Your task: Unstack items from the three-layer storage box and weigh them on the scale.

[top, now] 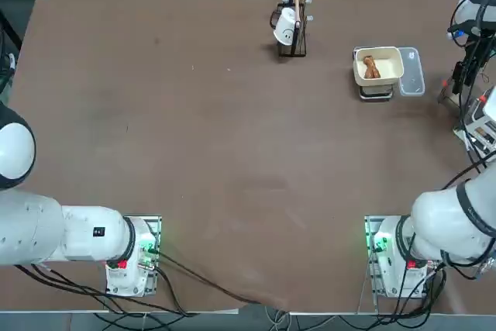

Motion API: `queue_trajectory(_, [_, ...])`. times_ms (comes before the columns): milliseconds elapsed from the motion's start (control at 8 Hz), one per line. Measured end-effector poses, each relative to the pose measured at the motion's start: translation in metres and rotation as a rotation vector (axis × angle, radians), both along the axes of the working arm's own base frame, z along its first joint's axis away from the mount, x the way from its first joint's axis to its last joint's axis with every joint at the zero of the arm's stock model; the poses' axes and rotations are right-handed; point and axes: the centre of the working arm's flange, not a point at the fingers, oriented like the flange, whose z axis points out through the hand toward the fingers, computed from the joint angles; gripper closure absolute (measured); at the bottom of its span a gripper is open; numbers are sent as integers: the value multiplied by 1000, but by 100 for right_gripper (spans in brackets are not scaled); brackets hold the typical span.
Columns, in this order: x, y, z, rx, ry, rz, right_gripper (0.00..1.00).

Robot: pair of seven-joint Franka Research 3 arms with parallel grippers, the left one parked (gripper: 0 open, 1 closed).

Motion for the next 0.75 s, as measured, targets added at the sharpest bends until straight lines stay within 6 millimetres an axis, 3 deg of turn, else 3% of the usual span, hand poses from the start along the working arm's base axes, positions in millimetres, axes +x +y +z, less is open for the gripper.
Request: queue_trajectory(750, [-10,3,-29,4,-64,22,31])
